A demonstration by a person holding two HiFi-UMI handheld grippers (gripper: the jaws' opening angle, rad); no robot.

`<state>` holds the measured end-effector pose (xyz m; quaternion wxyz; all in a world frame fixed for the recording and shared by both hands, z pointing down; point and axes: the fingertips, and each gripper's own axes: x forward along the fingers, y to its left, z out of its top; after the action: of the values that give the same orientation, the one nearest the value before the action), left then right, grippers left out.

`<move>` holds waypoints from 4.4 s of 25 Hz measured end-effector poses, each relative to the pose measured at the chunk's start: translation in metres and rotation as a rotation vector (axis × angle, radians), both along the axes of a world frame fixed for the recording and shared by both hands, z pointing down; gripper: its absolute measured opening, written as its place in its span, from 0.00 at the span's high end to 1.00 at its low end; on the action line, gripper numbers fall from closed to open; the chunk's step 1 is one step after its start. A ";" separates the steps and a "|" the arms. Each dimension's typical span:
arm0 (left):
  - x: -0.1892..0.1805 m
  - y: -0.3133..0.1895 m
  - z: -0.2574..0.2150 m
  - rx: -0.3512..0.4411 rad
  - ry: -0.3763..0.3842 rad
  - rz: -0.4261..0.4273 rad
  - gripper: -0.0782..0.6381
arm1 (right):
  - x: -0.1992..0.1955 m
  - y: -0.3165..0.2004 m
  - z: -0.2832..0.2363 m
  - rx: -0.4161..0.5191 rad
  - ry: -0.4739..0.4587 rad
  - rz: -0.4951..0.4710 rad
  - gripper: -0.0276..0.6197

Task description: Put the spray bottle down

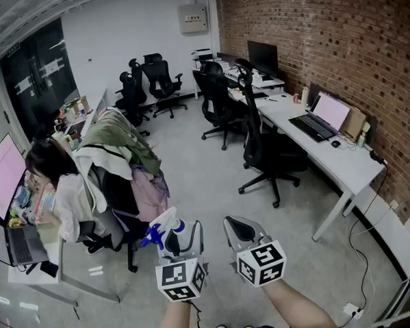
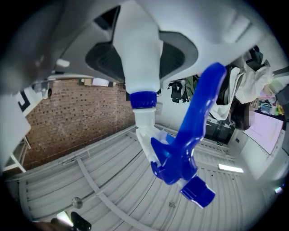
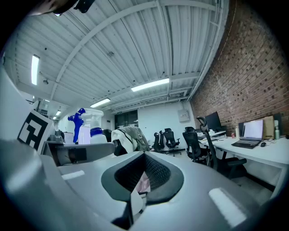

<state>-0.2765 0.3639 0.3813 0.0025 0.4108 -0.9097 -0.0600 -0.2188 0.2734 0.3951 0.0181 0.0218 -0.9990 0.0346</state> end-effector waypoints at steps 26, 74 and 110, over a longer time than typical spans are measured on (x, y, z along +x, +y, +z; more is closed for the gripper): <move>0.005 -0.226 0.032 -0.109 -0.014 0.317 0.56 | 0.037 -0.211 0.033 -0.038 0.043 0.363 0.97; 0.226 -1.042 0.150 -0.195 -0.216 1.071 0.55 | 0.266 -0.885 0.118 -0.197 0.151 1.205 0.97; 0.186 -0.853 0.122 -0.170 -0.125 0.929 0.88 | 0.249 -0.748 0.113 -0.160 0.143 1.118 0.96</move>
<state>-0.0906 -0.4890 0.5029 0.0078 0.7754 -0.6296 0.0468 0.0306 -0.4748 0.5081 0.0662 0.5481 -0.8261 0.1130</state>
